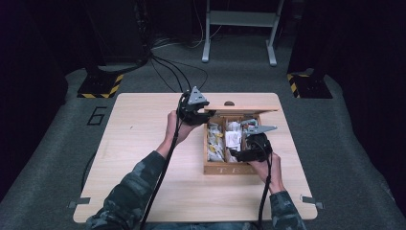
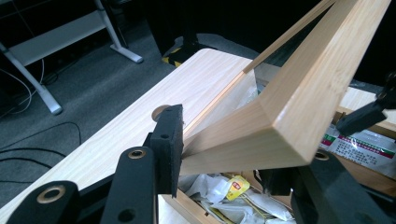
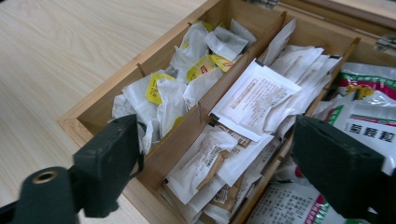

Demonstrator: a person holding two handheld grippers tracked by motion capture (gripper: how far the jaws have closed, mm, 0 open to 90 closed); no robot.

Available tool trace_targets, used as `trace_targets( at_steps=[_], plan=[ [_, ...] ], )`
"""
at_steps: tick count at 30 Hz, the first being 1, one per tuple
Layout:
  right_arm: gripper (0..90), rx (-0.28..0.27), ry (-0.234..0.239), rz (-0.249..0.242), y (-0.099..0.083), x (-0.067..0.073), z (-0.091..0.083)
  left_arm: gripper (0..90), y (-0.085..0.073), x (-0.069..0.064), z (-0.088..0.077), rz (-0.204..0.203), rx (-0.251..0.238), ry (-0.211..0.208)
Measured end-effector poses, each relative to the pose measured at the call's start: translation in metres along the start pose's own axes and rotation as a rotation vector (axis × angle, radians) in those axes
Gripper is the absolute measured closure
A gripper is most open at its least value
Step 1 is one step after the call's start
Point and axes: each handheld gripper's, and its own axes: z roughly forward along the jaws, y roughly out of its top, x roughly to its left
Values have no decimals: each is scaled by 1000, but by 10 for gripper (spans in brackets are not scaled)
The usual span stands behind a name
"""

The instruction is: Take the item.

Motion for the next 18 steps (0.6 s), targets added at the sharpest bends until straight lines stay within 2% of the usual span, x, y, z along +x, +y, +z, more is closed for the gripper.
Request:
trace_targets(
  at_steps=[6,7,8,9,12,16,18],
  plan=[
    [345,35,31,-5,2,3,14,566,0,0,0,0,0,-2],
    [376,50,22,-25,2,2,16,566,0,0,0,0,1,-2],
    [413,60,22,2,2,4,19,566,0,0,0,0,0,-2],
    [445,69,17,-12,3,3,21,567,0,0,0,0,-1,0],
    [548,116,5,6,2,3,28,567,1,1,0,11,3,0],
    [623,163,-15,30,0,2,36,567,1,1,0,11,4,0],
    [631,182,-32,39,0,1,40,567,1,1,0,11,3,0]
  ],
)
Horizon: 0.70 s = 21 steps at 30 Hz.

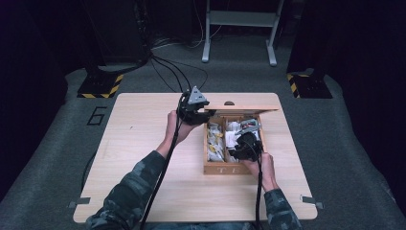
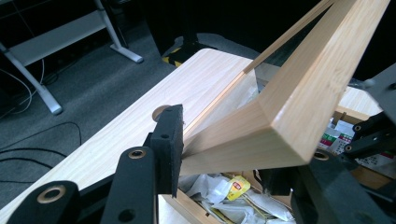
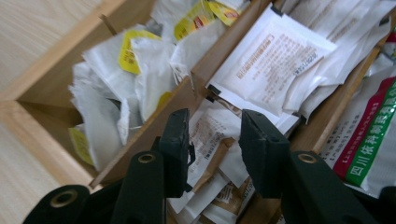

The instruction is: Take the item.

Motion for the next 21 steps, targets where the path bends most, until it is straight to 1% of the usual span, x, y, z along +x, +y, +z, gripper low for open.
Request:
trace_targets(
  at_steps=[2,6,8,10,12,13,15,16,17,18,19,20,21],
  plan=[
    [637,19,-22,4,1,0,3,567,0,0,0,-2,-1,0],
    [672,38,-62,11,3,1,7,567,0,0,0,-7,-3,0],
    [675,41,-69,13,4,1,7,567,0,0,0,-8,-3,-1],
    [653,42,-82,35,4,2,8,567,0,0,0,-4,-2,-1],
    [620,48,-80,54,4,3,9,567,0,0,0,-4,-1,-1],
    [611,50,-94,46,4,3,11,567,0,0,0,-3,-2,-1],
    [606,63,-106,42,5,4,13,567,0,0,0,-4,-2,-1],
    [624,56,-104,47,5,5,15,567,-1,0,0,-8,-3,-1],
    [664,60,-107,49,5,5,15,567,-1,0,0,-8,-4,-1],
    [694,63,-92,51,5,5,14,567,-1,0,0,-8,-3,-1],
    [704,76,-78,55,5,4,15,566,-1,0,0,-8,-4,-1],
    [720,82,-76,62,5,5,16,567,-1,0,0,-8,-3,-1],
    [738,84,-77,46,4,4,17,567,-1,0,0,-8,-3,-1]
  ],
)
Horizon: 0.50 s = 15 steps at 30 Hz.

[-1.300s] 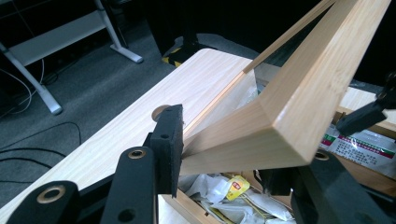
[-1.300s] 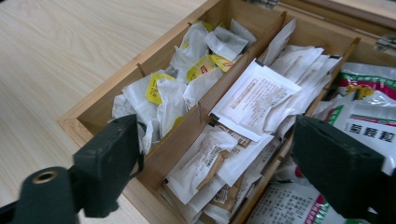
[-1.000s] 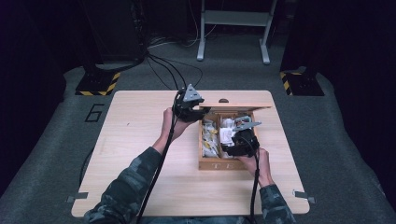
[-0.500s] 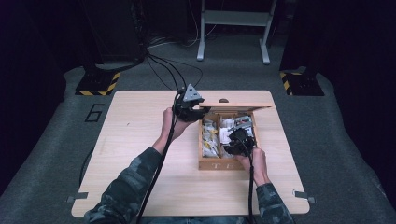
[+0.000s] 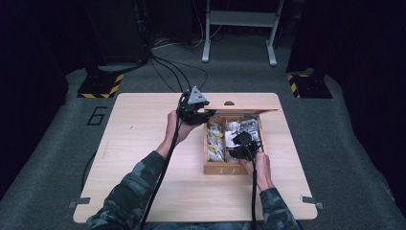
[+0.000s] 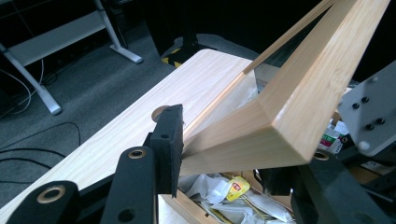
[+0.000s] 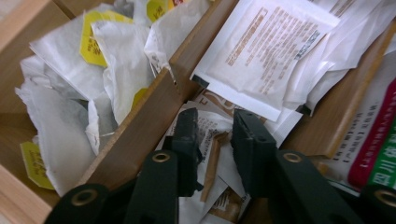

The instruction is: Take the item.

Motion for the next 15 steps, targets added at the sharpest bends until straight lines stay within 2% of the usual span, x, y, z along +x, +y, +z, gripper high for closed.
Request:
trace_targets(
  at_steps=[3,8,11,15],
  plan=[
    [804,3,31,29,-1,-1,0,567,0,0,0,0,0,-1],
    [876,-30,53,26,-3,-3,-5,567,0,0,0,0,-1,-2],
    [888,-70,57,9,-4,-1,-9,567,0,0,0,-1,4,-8],
    [893,-98,46,-7,-4,0,-16,567,0,0,0,4,2,-3]
  ],
)
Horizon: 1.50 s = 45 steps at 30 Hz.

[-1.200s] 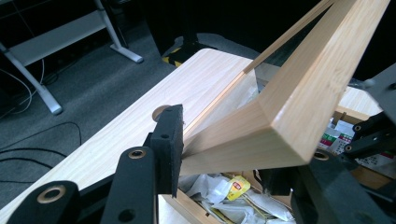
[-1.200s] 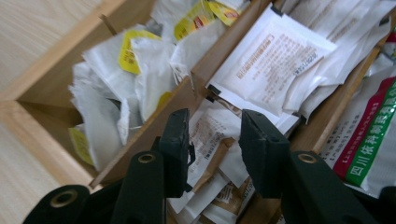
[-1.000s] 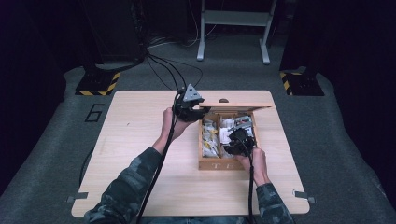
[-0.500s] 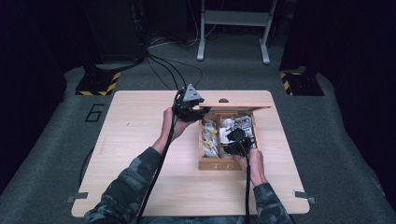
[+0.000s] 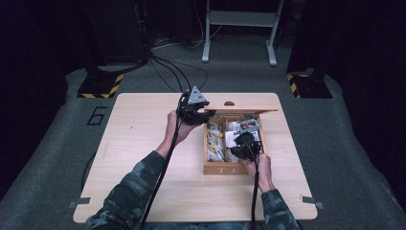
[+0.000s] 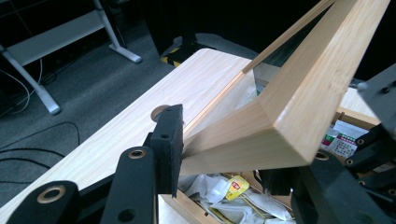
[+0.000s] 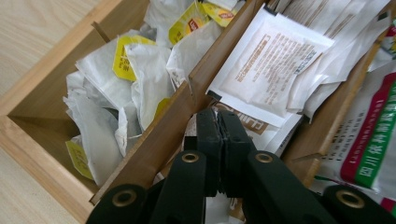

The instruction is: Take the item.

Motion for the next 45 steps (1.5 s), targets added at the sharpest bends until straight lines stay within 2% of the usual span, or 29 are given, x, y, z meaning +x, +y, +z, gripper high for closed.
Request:
trace_targets(
  at_steps=[4,8,13,14,15,17,19,20,21,25,27,30,31,34,45],
  plan=[
    [896,-42,4,14,0,2,-7,567,0,0,0,-6,3,-6],
    [897,-74,-1,-7,0,2,-16,567,0,0,0,-4,0,-3],
    [899,-108,-15,-3,2,1,-22,567,0,1,0,-5,4,-9],
    [899,-116,-2,-12,2,1,-24,567,0,1,0,-4,4,-10],
    [899,-119,-16,-17,2,1,-26,567,0,1,0,-5,4,-11],
    [899,-128,-22,-4,2,3,-31,567,0,1,0,-10,1,-12],
    [900,-148,-23,-13,2,2,-36,566,-1,1,0,-10,-1,-12],
    [900,-154,-12,7,2,3,-38,567,-1,1,0,-10,-1,-12],
    [900,-161,-25,-13,2,2,-40,567,-1,1,0,-10,-1,-12],
    [900,-181,-28,-24,2,0,-47,567,0,1,0,-9,1,-11],
    [900,-181,-30,-12,2,0,-51,567,-1,0,0,-15,-2,-13],
    [900,-198,-31,-19,2,-3,-56,567,-1,0,0,-13,0,-12],
    [900,-196,-30,-3,1,-3,-59,567,-1,0,0,-13,-2,-8],
    [900,-212,-32,-5,-1,-4,-65,567,-1,0,-1,-1,2,-9],
    [900,-248,-56,9,-6,-11,-88,567,-1,-1,0,-2,-1,-5]
  ],
)
